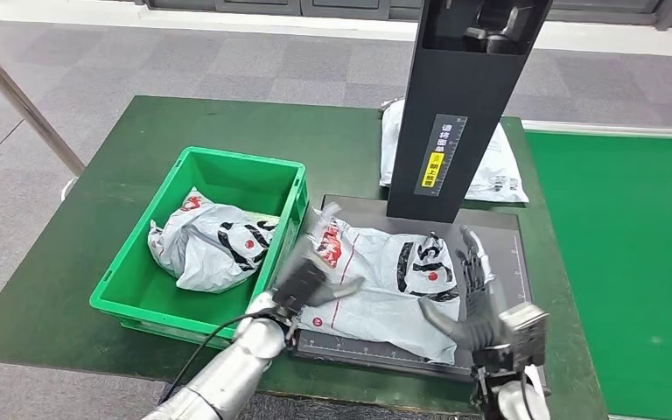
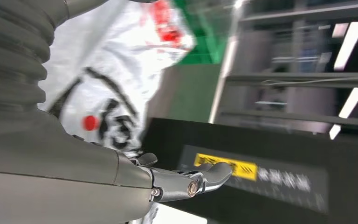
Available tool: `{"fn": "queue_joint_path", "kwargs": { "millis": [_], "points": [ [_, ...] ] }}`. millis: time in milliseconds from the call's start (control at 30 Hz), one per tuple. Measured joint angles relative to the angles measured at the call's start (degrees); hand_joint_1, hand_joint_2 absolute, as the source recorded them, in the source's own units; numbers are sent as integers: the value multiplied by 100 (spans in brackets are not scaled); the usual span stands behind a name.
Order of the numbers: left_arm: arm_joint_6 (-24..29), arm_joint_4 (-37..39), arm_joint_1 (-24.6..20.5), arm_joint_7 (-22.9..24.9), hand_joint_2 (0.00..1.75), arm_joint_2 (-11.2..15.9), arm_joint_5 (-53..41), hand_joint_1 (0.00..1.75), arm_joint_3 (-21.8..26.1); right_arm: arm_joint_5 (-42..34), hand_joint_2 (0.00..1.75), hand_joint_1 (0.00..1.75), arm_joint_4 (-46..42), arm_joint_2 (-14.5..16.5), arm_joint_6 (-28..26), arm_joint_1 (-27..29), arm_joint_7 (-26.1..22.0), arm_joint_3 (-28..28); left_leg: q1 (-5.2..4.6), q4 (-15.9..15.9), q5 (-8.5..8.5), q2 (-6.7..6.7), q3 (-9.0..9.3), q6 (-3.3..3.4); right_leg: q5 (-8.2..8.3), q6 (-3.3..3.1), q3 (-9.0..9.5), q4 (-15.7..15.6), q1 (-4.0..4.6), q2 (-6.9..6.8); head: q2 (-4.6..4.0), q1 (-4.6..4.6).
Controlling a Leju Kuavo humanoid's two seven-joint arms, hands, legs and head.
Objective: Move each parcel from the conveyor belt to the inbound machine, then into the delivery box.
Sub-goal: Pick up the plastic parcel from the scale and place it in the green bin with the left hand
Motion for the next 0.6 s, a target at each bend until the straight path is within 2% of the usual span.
{"fn": "queue_joint_path", "kwargs": {
  "millis": [133,267,300,400,433,600],
  "points": [
    [-195,1021,-223,640,175,-147,-1038,0,-539,-569,175,0,240,102,367,-333,52,-305,-1,1,1,8,2,0,4,4,0,0,-2,9,-1,1],
    [-438,1589,-455,1121,175,-246,-1709,0,-950,-809,175,0,489,185,497,-552,63,-488,-1,1,1,-11,8,1,0,6,16,0,-1,-9,0,0],
    [-518,1689,-534,1255,175,-264,-1887,19,-1050,-871,175,0,551,203,536,-593,63,-523,0,1,0,-20,13,2,-3,6,25,0,0,-18,0,0],
    [-716,1903,-735,1549,175,-315,-2316,150,-1318,-996,175,0,716,244,642,-694,62,-606,0,-1,-6,-35,37,9,-16,11,59,-2,0,-35,0,0],
    [-778,1953,-780,1601,175,-331,-2437,175,-1390,-1008,175,0,764,256,658,-722,60,-622,-1,-1,-9,-35,46,13,-19,14,70,-4,0,-35,0,0],
    [-815,2092,-883,1782,175,-380,-2915,175,-1555,-1022,175,0,972,308,678,-878,52,-636,-2,0,-17,-30,81,23,-26,24,111,-12,-2,-32,0,1]
  ]
}}
